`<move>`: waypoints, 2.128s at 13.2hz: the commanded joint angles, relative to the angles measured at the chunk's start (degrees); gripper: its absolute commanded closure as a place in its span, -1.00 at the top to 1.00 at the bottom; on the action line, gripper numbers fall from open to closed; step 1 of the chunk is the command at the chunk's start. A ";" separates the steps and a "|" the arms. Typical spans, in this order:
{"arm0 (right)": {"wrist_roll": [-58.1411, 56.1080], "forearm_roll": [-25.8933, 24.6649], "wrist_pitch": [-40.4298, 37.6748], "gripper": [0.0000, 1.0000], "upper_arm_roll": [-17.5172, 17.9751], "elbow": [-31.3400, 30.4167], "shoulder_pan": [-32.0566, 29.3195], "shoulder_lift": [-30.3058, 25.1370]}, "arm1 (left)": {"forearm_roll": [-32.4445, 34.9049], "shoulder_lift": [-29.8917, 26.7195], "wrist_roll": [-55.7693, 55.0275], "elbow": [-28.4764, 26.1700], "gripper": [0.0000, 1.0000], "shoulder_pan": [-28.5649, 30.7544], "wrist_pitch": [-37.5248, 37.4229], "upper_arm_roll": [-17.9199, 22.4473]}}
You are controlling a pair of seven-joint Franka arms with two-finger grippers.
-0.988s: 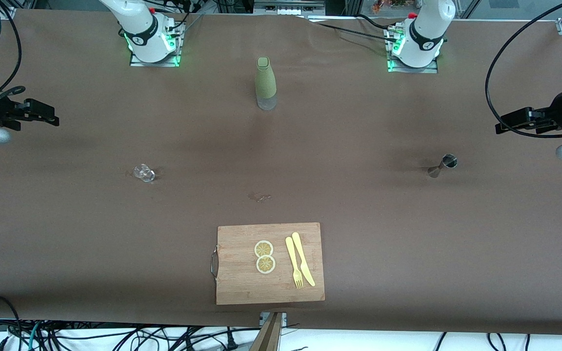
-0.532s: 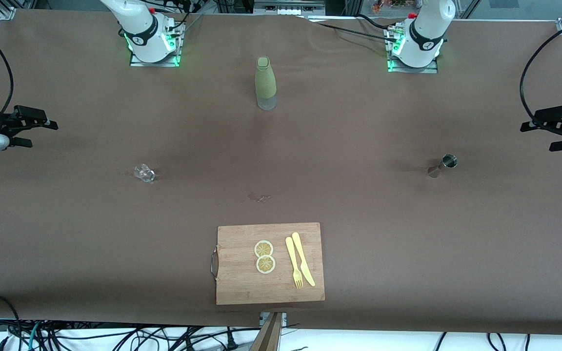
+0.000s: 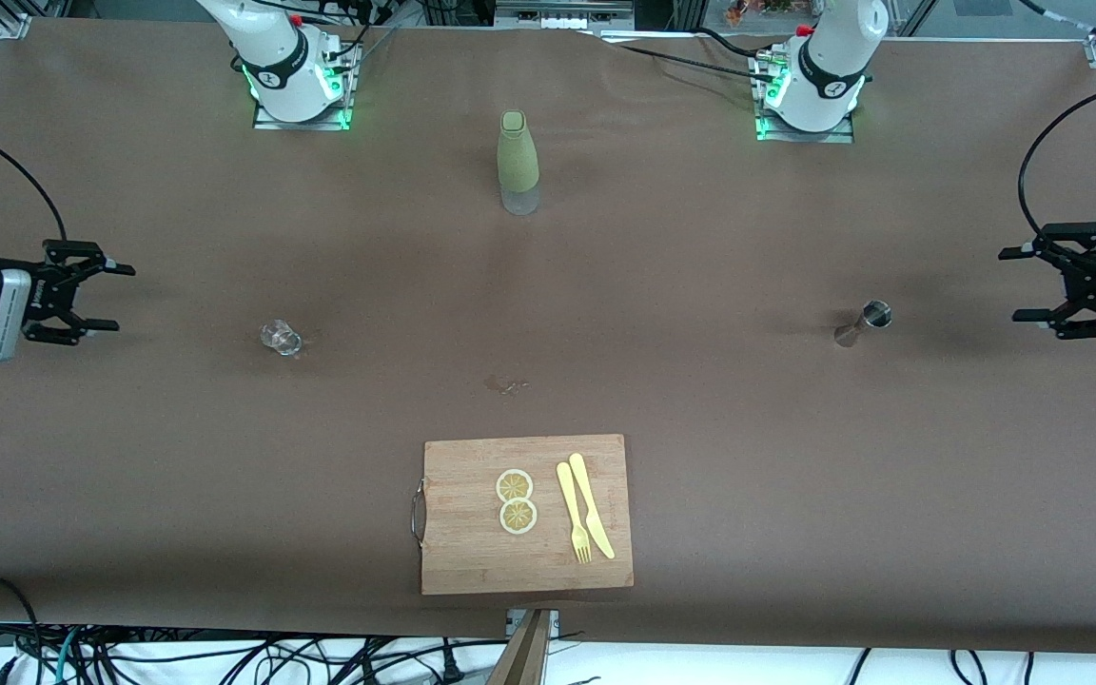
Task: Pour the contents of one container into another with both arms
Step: 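Lower the right gripper to the glass cup while the left gripper reaches the jigger, then close the right gripper on the glass cup while the left gripper grasps the jigger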
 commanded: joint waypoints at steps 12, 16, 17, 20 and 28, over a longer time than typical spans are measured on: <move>-58.75 35.18 4.28 1.00 0.87 -13.03 -0.35 16.74 | -25.38 22.67 62.81 -10.52 1.00 9.02 -1.71 0.58; -62.79 42.04 4.19 1.00 0.96 -12.76 3.87 20.69 | -30.75 26.54 74.25 -12.90 1.00 9.11 -1.71 -0.29; -63.85 43.35 4.10 1.00 0.96 -12.76 4.49 21.66 | -31.63 27.33 75.40 -12.90 1.00 9.11 -1.71 -0.73; -64.12 43.98 3.66 1.00 2.01 -12.76 5.11 22.90 | -34.35 29.01 78.30 -12.90 1.00 9.03 -1.71 -2.58; -63.33 43.98 1.56 -0.78 2.45 -11.80 4.76 24.22 | -36.39 29.98 79.81 -12.72 1.00 9.02 -2.06 -4.43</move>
